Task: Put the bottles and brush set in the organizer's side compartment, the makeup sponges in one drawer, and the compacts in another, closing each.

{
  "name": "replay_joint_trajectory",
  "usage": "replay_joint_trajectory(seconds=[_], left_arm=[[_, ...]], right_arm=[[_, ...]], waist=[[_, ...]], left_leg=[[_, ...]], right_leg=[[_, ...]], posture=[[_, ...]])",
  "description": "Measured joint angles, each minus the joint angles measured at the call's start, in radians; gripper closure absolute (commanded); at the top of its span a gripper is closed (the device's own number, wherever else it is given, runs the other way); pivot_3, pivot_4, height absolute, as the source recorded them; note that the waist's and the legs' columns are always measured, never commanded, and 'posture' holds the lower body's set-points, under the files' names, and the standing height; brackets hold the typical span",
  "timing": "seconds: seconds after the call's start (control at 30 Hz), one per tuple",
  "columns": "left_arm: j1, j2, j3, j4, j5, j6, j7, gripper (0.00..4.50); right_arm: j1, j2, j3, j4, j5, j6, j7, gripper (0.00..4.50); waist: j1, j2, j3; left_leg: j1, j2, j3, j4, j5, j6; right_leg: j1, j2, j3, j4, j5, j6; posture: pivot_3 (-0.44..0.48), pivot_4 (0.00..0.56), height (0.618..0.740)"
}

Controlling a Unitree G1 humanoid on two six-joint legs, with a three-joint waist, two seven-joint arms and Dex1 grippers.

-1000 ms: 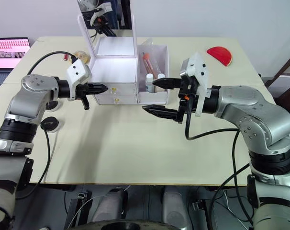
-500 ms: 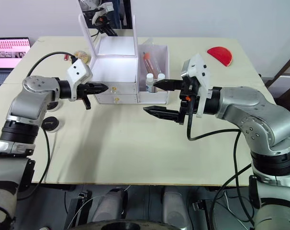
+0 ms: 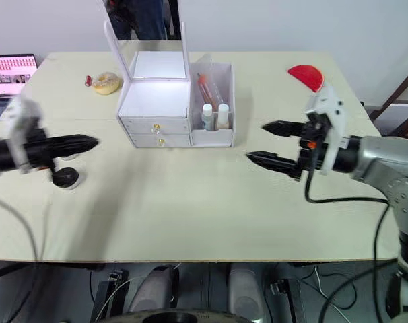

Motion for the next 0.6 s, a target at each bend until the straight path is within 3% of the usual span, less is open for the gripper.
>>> replay_joint_trajectory(seconds=[0.17, 0.33, 0.47, 0.6], left_arm=[[0.223, 0.025, 0.275, 0.200, 0.067, -0.105, -0.019, 0.09], [0.357, 0.030, 0.431, 0.395, 0.129, -0.275, 0.001, 0.03], [0.408, 0.031, 0.481, 0.507, 0.144, -0.372, 0.016, 0.03], [0.421, 0.031, 0.489, 0.572, 0.144, -0.423, 0.026, 0.03]], right_arm=[[0.216, -0.019, -0.120, 0.177, -0.168, -0.194, 0.081, 0.00], [0.322, -0.024, -0.207, 0.408, -0.273, -0.393, 0.178, 0.00], [0.361, -0.028, -0.263, 0.572, -0.331, -0.526, 0.232, 0.00], [0.357, -0.028, -0.264, 0.612, -0.344, -0.570, 0.259, 0.00]], waist=[[0.008, -0.002, -0.001], [-0.001, -0.001, -0.001], [-0.003, -0.001, -0.001], [-0.004, -0.001, -0.001]], left_leg=[[0.001, 0.000, 0.000, 0.002, 0.000, 0.000], [0.003, 0.000, 0.003, 0.001, 0.000, -0.001], [0.003, 0.000, 0.003, 0.000, 0.000, -0.001], [0.004, 0.000, 0.003, 0.000, 0.000, -0.001]], right_leg=[[0.001, -0.001, 0.000, 0.000, -0.001, 0.001], [0.001, -0.002, 0.000, -0.001, -0.002, 0.001], [0.000, -0.002, 0.000, -0.001, -0.002, 0.001], [0.001, -0.002, 0.000, 0.000, -0.002, 0.001]], posture=[[0.000, 0.150, 0.739], [0.000, 0.150, 0.739], [0.000, 0.150, 0.739], [0.000, 0.150, 0.739]])
